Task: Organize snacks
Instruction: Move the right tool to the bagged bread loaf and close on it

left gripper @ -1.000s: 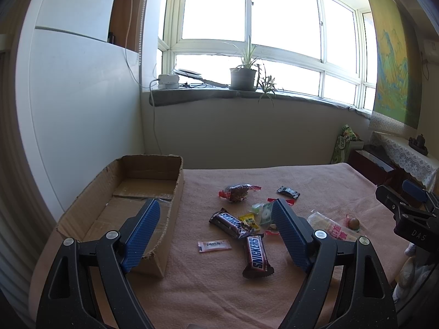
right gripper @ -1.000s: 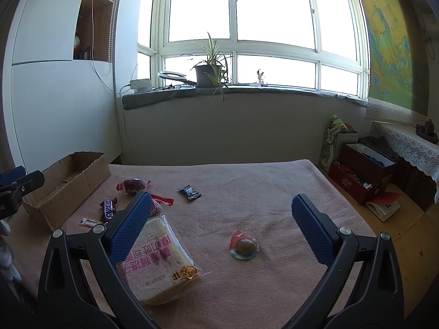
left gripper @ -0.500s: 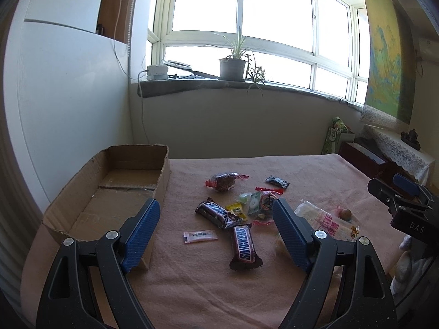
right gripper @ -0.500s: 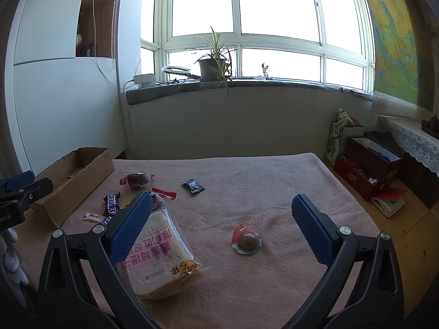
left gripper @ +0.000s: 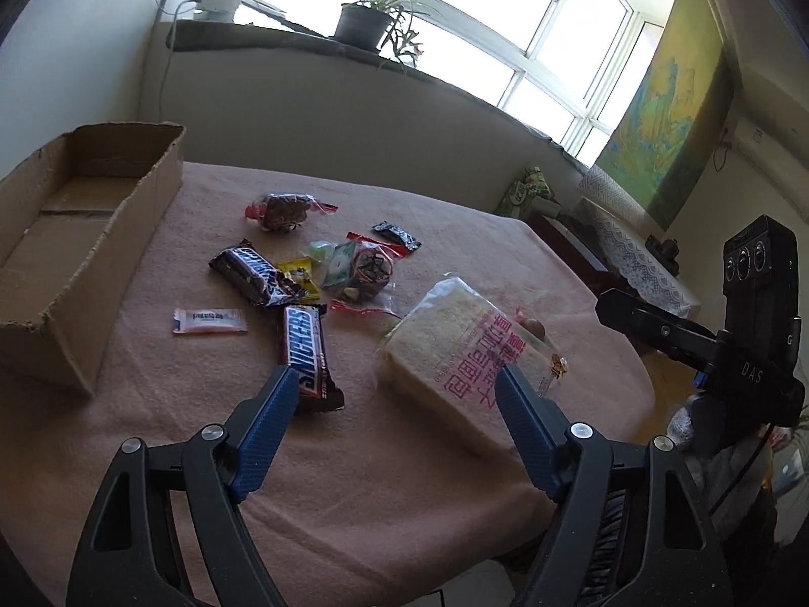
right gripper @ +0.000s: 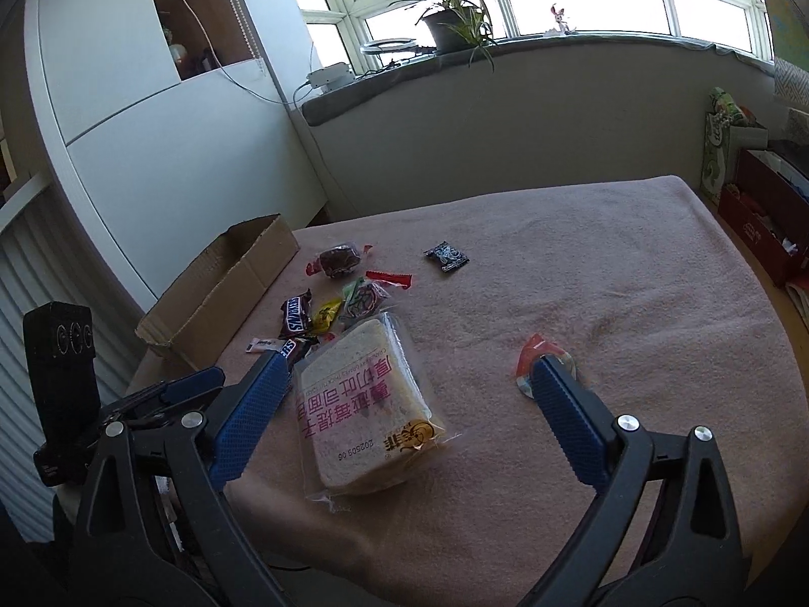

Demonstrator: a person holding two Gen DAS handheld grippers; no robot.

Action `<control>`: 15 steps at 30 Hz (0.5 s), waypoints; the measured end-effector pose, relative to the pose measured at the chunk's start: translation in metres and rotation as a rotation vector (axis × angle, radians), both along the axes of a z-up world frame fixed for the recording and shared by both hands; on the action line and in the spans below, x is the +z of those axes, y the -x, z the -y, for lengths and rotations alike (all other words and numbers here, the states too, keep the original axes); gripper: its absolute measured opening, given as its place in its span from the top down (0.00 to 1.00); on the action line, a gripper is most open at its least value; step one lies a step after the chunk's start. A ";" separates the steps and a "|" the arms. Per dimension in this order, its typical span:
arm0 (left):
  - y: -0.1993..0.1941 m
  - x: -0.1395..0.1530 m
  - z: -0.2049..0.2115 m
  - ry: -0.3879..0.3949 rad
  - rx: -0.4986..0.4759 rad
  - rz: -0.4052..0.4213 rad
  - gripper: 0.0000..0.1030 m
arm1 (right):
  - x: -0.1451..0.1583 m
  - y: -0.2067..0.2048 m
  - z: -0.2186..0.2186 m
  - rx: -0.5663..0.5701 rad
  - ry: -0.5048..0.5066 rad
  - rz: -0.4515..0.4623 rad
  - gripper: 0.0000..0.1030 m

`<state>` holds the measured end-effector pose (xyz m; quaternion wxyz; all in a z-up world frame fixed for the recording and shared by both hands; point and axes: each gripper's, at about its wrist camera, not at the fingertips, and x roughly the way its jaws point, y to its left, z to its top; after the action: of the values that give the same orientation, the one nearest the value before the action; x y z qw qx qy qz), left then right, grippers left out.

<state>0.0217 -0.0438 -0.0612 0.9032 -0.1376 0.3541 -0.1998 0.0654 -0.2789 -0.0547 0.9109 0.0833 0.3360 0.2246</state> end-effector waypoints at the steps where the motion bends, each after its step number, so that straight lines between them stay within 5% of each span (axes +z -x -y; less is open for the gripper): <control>1: 0.000 -0.002 0.003 0.012 -0.014 -0.010 0.25 | 0.000 -0.002 -0.003 0.024 0.002 -0.013 0.12; 10: -0.005 -0.010 0.019 0.087 -0.088 -0.081 0.36 | -0.017 -0.033 -0.026 0.162 0.019 -0.191 0.32; 15: -0.015 -0.020 0.023 0.109 -0.112 -0.122 0.49 | -0.030 -0.048 -0.025 0.171 0.017 -0.262 0.34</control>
<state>0.0369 -0.0672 -0.0814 0.8587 -0.1783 0.4040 -0.2600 0.1131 -0.2537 -0.0844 0.8376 0.0749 0.4595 0.2857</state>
